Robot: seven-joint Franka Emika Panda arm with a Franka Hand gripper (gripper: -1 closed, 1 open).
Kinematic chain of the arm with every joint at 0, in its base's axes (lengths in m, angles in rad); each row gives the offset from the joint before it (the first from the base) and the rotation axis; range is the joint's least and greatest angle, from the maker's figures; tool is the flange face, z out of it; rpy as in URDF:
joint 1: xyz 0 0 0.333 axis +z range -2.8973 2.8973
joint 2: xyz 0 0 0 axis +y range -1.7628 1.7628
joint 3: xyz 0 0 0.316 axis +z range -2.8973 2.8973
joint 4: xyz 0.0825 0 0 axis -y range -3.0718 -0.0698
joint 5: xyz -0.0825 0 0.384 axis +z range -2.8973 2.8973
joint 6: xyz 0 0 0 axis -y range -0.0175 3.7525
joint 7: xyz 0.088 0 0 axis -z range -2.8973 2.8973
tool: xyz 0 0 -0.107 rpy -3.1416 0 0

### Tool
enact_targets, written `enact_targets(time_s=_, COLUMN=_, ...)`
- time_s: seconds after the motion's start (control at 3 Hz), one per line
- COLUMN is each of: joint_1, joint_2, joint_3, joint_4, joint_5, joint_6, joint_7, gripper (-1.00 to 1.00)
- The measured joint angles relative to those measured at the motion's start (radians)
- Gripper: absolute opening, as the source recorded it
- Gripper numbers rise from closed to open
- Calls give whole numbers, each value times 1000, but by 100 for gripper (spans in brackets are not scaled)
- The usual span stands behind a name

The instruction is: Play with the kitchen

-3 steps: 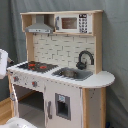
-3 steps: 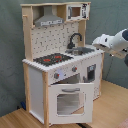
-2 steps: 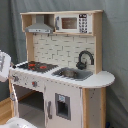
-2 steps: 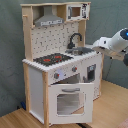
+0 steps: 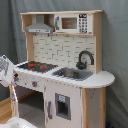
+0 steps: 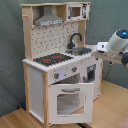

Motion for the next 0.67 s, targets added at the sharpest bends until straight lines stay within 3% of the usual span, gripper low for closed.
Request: enact_targets(time_s=0.67, joint_1=-28, joint_2=90, joint_3=-2, joint_4=-1, joint_5=115, joint_6=20, joint_7=-143, gripper=100)
